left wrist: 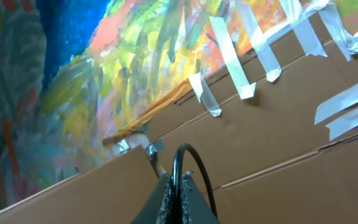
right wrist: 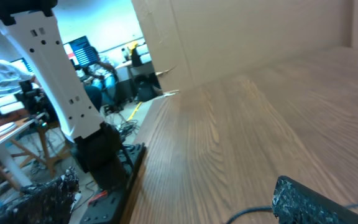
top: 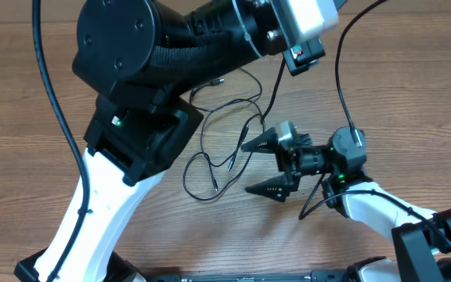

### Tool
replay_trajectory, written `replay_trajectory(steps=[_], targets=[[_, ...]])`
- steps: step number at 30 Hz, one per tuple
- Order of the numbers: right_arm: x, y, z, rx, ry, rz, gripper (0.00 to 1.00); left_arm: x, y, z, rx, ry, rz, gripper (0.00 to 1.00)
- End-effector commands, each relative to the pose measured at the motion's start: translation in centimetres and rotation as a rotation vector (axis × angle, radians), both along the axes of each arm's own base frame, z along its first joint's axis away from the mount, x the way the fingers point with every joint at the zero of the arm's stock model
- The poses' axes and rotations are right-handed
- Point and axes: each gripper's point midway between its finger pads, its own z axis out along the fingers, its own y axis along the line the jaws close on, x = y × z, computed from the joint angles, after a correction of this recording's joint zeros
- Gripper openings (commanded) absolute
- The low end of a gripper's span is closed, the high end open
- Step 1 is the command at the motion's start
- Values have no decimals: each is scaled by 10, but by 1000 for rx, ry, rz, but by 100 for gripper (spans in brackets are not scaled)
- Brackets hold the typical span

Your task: Untangle cables

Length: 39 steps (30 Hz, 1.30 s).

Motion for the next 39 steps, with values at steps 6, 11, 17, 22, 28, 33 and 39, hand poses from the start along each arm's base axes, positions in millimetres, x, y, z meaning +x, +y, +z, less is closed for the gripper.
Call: replay_trajectory(steps=[6, 11, 17, 22, 28, 33, 39], targets=[[19, 20, 3, 10, -50, -154, 100, -25, -22, 0, -5, 12, -89, 4], [61, 12, -4, -13, -29, -402, 100, -39, -29, 0, -4, 7, -130, 4], [122, -37, -68, -235, 163, -880, 100, -35, -24, 5, -26, -7, -98, 4], [124, -71, -115, -413, 294, -1007, 100, -15, -15, 10, -60, 15, -3, 4], [114, -61, -111, -371, 329, -877, 100, -1, -10, 9, -65, 16, 72, 4], [105, -41, -86, -273, 272, -742, 100, 26, -5, 1, -30, -2, 254, 4], [104, -40, -86, -273, 276, -733, 100, 72, 21, -11, 1, 32, 581, 4]])
